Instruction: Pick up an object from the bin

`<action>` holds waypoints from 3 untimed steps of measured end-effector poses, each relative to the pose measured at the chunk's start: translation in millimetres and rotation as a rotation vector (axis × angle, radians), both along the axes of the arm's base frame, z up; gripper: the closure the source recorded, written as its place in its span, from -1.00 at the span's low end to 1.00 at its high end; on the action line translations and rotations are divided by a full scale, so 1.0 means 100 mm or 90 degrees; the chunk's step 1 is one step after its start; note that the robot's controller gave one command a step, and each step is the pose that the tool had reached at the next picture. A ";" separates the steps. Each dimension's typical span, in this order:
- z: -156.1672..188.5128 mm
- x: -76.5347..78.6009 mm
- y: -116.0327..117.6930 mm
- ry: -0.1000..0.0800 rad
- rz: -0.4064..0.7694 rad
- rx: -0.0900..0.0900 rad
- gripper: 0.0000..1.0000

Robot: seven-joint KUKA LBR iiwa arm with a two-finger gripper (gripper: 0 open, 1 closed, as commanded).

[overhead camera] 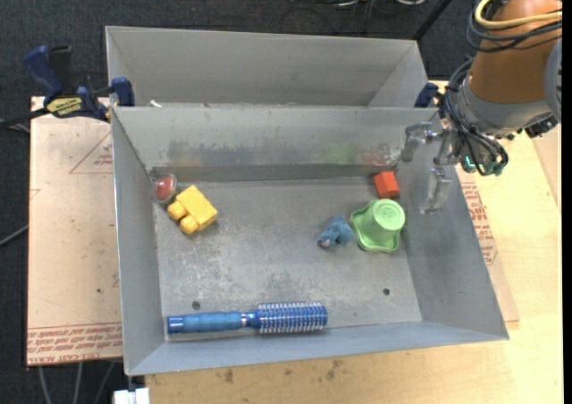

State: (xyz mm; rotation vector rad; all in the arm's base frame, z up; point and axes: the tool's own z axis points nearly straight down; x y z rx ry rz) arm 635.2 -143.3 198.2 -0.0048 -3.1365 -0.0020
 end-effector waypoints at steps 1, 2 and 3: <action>-0.83 -0.24 -0.09 0.001 0.037 0.001 -1.00; -1.28 -0.26 0.15 -0.007 0.124 -0.001 -1.00; -1.21 -0.22 0.13 -0.014 0.124 -0.004 1.00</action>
Offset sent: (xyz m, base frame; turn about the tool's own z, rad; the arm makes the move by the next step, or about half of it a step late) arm -0.0213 -0.0092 -0.0777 -0.0614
